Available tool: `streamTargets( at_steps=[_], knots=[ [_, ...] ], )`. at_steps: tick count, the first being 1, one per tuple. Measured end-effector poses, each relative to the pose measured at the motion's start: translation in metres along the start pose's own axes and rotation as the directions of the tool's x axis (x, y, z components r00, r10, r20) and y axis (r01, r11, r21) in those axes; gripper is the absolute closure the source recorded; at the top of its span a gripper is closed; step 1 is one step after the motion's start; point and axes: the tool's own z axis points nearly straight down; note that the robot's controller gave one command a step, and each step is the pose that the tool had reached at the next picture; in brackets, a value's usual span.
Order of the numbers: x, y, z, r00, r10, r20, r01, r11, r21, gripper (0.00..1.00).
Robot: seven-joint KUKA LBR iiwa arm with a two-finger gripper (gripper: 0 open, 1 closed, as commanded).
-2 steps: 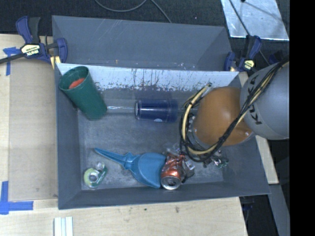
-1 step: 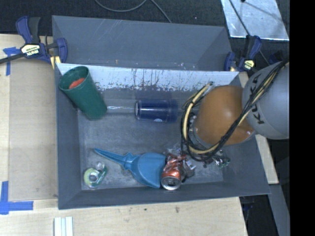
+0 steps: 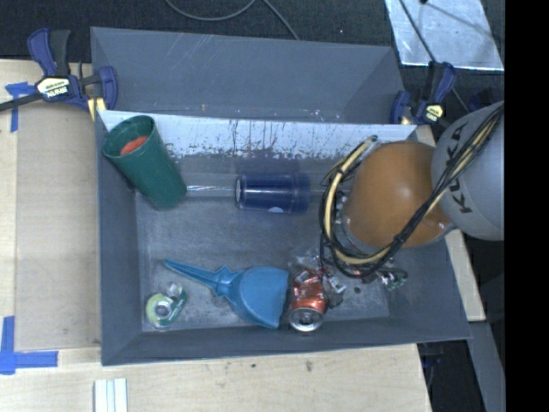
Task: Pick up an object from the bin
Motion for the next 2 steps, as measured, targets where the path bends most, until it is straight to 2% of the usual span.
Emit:
streamTargets(
  at_steps=[2],
  knots=[
    [-0.002,-0.001,-0.029,1.0,0.0,0.006,-0.001,1.0,0.003,1.0]
  ],
)
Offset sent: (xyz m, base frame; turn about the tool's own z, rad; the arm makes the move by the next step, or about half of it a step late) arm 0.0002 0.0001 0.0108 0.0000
